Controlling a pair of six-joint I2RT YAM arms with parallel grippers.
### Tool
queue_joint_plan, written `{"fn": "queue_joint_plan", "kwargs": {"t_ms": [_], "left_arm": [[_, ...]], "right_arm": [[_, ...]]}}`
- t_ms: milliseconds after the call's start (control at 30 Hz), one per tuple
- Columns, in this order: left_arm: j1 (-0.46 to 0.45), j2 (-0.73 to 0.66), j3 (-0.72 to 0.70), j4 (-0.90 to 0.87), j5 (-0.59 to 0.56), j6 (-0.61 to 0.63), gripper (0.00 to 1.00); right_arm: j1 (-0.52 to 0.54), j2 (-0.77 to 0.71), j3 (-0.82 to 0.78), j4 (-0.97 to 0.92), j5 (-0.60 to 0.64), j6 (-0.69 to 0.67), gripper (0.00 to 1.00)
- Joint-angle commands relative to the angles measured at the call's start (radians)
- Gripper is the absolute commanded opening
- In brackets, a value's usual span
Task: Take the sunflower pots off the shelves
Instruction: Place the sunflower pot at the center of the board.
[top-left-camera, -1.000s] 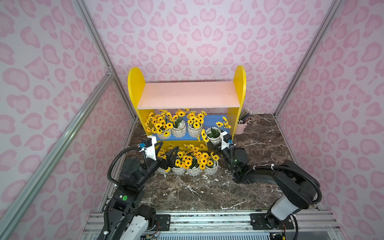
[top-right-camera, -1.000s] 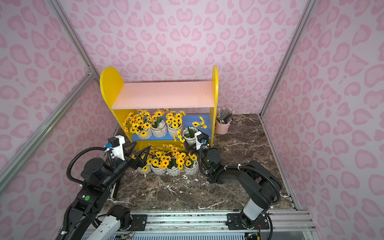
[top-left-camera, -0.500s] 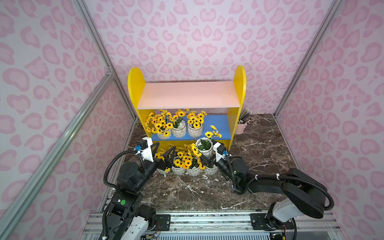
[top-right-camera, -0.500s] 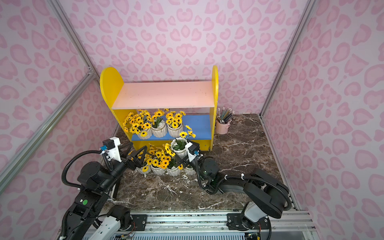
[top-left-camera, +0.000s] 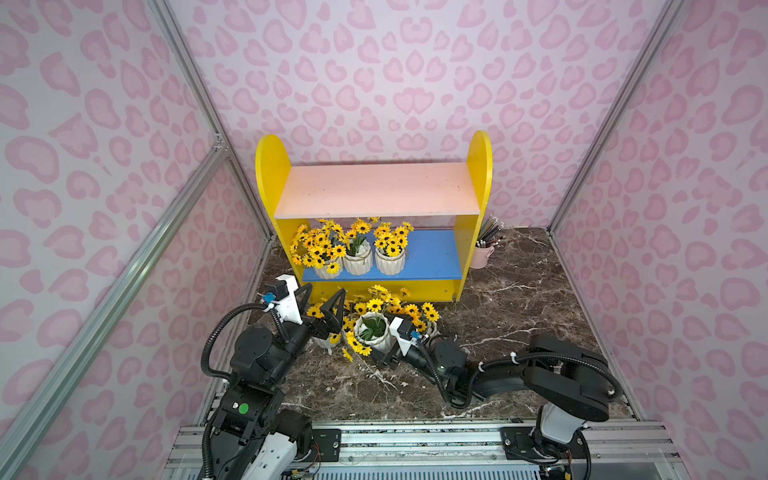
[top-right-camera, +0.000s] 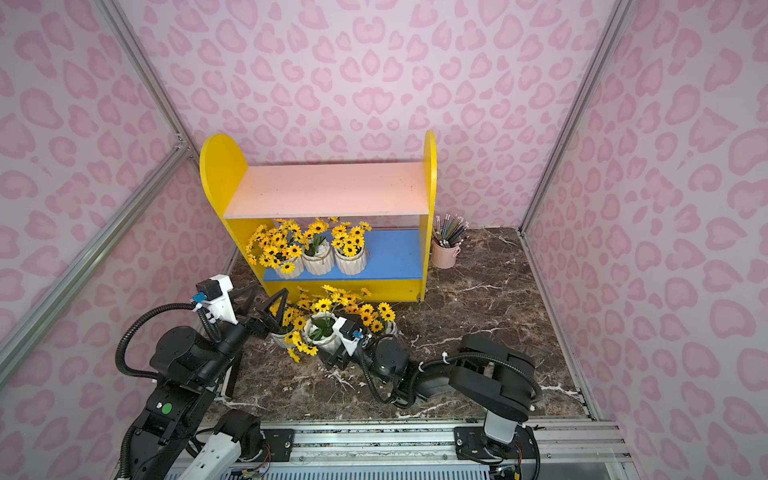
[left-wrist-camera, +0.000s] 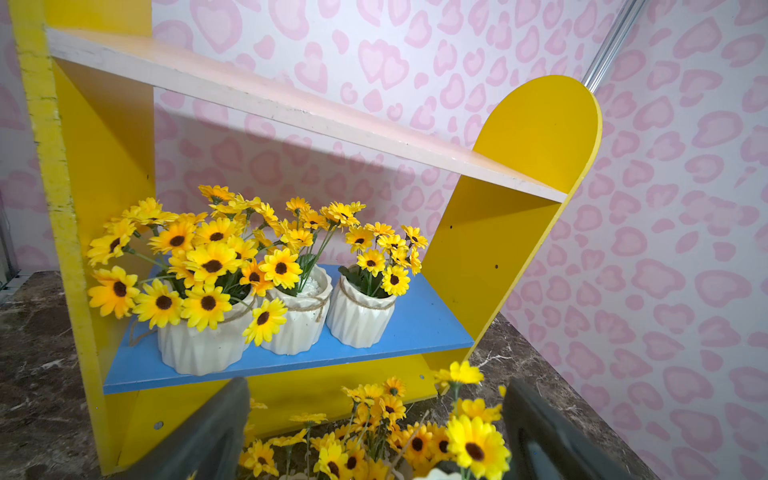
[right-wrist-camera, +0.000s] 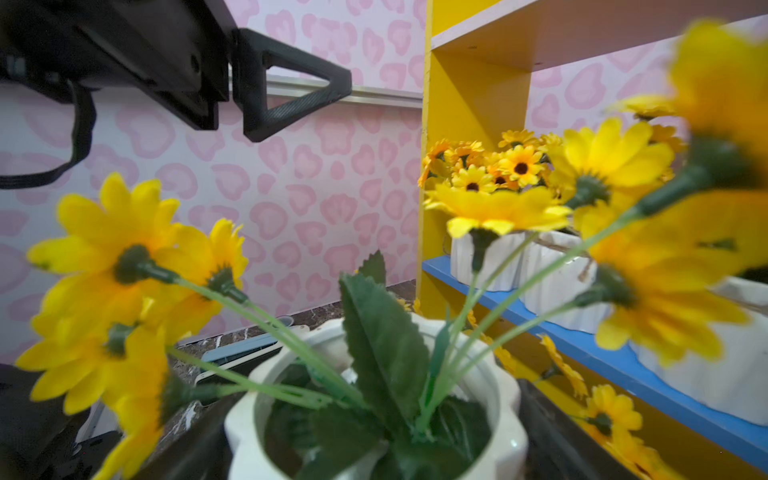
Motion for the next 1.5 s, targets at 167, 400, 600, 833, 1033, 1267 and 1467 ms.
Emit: {"fn": "queue_joint_plan", "kwargs": {"t_ms": [167,400,600,833,1033,1267,1467], "left_arm": [[0.000,-0.031,-0.015,-0.020,-0.035,0.012,0.97],[0.000,-0.044,-0.018,-0.023,-0.048,0.018,0.97],[0.000,-0.047,-0.019,-0.024,-0.058,0.026,0.97],[0.000,-0.054,-0.028,-0.023,-0.064,0.029,0.97],[0.000,-0.054,-0.031,-0.020,-0.067,0.032,0.97],[0.000,-0.058,-0.036,-0.016,-0.070,0.035,0.97],[0.000,-0.054,-0.036,-0.012,-0.071,0.037,0.97]], "right_arm": [[0.065,0.154,0.084,0.182,-0.045,0.051,0.00],[0.090,0.268,0.158,0.170,-0.105,0.077,0.00],[0.104,0.366,0.233,0.157,-0.147,0.094,0.00],[0.110,0.466,0.330,0.120,-0.196,0.118,0.00],[0.104,0.535,0.406,0.087,-0.217,0.123,0.00],[0.085,0.619,0.464,0.081,-0.237,0.134,0.00],[0.081,0.664,0.455,0.099,-0.215,0.133,0.00]]}}
